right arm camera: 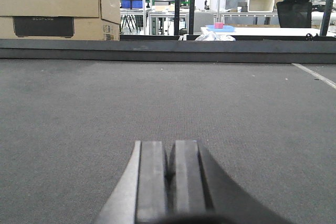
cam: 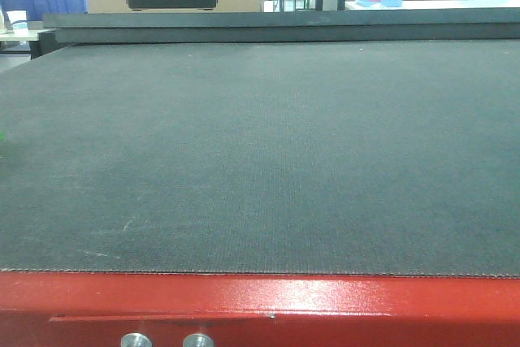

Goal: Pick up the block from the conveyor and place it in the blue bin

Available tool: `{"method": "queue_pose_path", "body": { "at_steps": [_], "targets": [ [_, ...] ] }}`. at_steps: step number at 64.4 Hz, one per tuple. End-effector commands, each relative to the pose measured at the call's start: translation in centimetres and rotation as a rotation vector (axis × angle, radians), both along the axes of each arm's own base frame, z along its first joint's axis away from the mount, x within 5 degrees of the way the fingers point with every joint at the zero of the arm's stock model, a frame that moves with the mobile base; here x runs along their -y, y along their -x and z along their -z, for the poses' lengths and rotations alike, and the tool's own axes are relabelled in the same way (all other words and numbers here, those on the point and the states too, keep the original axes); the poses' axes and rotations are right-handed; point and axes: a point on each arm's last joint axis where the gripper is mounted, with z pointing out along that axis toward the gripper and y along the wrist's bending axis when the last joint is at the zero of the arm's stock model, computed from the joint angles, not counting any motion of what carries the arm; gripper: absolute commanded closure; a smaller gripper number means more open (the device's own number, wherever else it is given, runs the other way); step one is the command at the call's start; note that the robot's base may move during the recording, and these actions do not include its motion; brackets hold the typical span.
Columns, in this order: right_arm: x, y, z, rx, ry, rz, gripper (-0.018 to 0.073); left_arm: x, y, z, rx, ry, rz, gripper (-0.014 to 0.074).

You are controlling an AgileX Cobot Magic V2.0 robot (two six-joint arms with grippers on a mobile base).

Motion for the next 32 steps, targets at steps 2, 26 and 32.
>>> {"method": "queue_pose_path", "body": {
  "at_steps": [2,26,32],
  "targets": [
    [0.02,0.02,-0.16,0.024,0.001,0.001,0.0722,0.0,0.07,-0.24,0.022,0.003,0.0,0.0707],
    [0.02,0.02,-0.16,0.024,0.001,0.001,0.0722,0.0,0.07,-0.29,0.027,0.002,0.0,0.0707],
    [0.02,0.02,-0.16,0.024,0.001,0.001,0.0722,-0.01,0.1,-0.54,0.055,0.002,-0.001,0.0707]
  ]
}}
